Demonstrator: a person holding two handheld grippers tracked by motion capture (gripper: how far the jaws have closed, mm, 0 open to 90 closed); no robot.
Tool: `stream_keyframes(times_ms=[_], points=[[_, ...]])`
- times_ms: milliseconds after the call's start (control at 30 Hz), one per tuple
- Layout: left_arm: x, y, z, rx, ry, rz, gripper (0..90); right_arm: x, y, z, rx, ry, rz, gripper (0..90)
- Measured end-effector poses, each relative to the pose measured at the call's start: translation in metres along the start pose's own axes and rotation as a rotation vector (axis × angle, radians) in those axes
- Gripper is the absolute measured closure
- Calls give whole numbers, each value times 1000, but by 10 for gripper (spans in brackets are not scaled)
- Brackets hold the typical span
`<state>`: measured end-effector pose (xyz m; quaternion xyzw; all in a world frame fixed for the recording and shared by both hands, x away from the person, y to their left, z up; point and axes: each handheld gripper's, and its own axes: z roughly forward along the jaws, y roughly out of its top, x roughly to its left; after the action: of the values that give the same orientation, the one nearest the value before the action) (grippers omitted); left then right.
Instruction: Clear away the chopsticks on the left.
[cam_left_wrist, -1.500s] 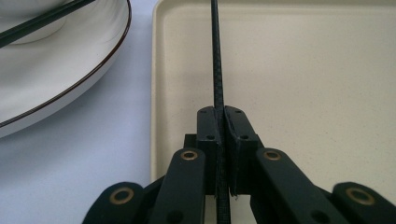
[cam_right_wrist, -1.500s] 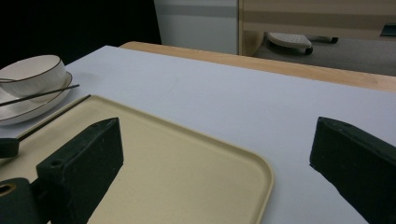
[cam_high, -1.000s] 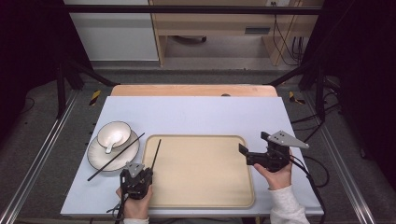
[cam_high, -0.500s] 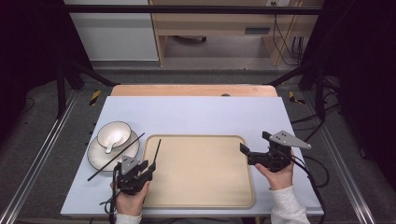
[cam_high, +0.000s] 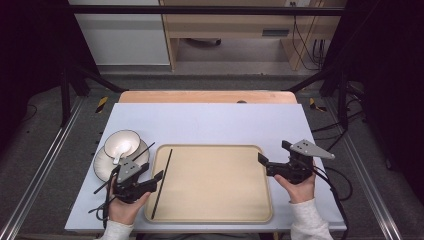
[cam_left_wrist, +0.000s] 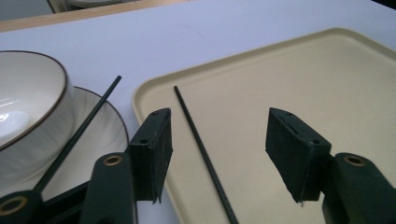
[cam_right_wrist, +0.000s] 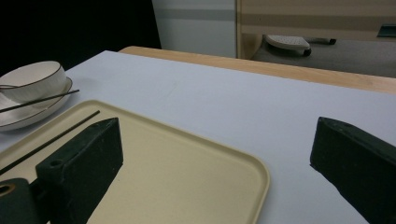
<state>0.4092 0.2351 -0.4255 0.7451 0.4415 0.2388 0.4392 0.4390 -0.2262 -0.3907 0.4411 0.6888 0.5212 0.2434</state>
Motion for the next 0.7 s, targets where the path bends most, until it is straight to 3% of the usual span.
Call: stream_keyframes(times_ms=[200,400,467,567,700], points=[[18,-7,-8,6,-11,-4,322,0,0,0,0,-3,-1,26],[33,-22,-16,35,0,42,277,-1,-1,1,7,-7,-7,26],[38,-24,-19,31,-1,39,268,-1,-1,2,8,-5,-10,26],[46,-26,-21,39,17,35,266,-1,-2,3,9,-2,-11,26],[58,-29,-25,72,81,39,285,0,-2,3,16,-5,-8,26]])
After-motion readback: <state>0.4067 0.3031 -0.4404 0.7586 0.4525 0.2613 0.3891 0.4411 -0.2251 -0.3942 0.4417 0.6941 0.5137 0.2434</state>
